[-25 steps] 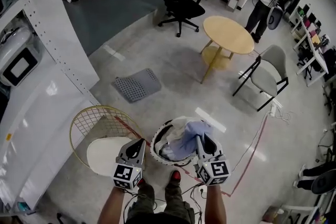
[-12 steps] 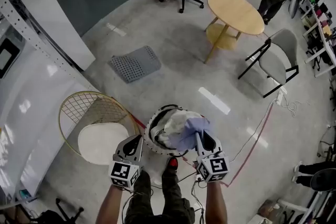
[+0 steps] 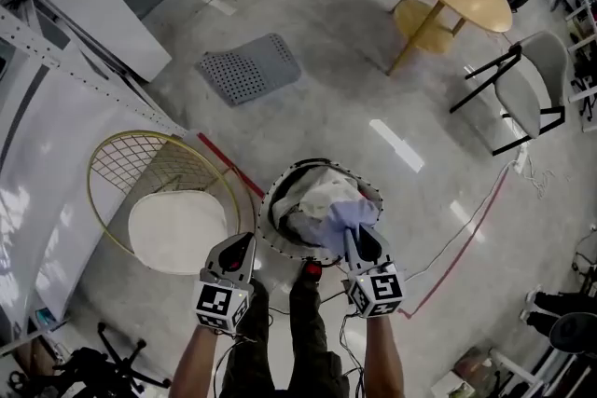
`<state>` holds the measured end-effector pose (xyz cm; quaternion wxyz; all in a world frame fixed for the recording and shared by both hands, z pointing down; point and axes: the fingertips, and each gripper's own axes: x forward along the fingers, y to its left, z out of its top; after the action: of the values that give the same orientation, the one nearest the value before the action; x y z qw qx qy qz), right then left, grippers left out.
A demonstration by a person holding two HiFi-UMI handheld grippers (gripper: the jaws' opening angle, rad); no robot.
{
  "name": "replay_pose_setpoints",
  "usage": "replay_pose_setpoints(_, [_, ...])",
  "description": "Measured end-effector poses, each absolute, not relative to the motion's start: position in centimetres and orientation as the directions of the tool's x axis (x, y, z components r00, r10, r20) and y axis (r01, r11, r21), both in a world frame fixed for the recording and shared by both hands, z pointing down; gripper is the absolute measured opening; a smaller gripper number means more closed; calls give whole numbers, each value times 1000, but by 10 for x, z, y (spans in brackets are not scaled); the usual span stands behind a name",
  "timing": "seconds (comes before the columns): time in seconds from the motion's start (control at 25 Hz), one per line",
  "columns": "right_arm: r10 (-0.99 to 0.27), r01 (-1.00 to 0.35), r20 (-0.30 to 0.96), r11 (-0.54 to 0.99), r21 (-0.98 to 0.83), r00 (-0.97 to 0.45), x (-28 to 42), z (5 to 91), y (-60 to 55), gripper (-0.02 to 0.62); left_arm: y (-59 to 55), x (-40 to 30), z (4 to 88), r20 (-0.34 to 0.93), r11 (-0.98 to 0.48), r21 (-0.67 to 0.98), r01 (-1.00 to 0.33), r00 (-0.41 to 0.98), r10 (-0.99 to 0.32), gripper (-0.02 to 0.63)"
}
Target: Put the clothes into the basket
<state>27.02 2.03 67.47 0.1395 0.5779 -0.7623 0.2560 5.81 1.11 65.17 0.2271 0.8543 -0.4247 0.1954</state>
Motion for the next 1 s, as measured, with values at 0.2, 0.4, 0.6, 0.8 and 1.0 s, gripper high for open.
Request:
replay_pose_setpoints(0.2, [-773,-951,561,185,-249,-297,270,743,5,77,-5,59,702,560,-525,237,-817,557,-614,1])
replay_pose_setpoints(0.4, [-719,-948,623,176,-265,-307,267,812,13,77,-2,60,741,589,-504,258,-824,548,-594,0])
replay_pose_setpoints(0.6, [-686,-949,660,166,-267,-306,267,858,18,78,0,65,767,607,-510,267,-818,554,-570,0])
replay_pose_setpoints(0.8, [-672,-946,672,154,-286,-312,264,872,21,84,-1,60,778,617,-501,274,-821,550,-563,0])
replay_pose_setpoints(1.0, [-714,-931,620,127,-342,-325,270,856,16,277,0,67,767,616,-508,277,-816,556,-557,0])
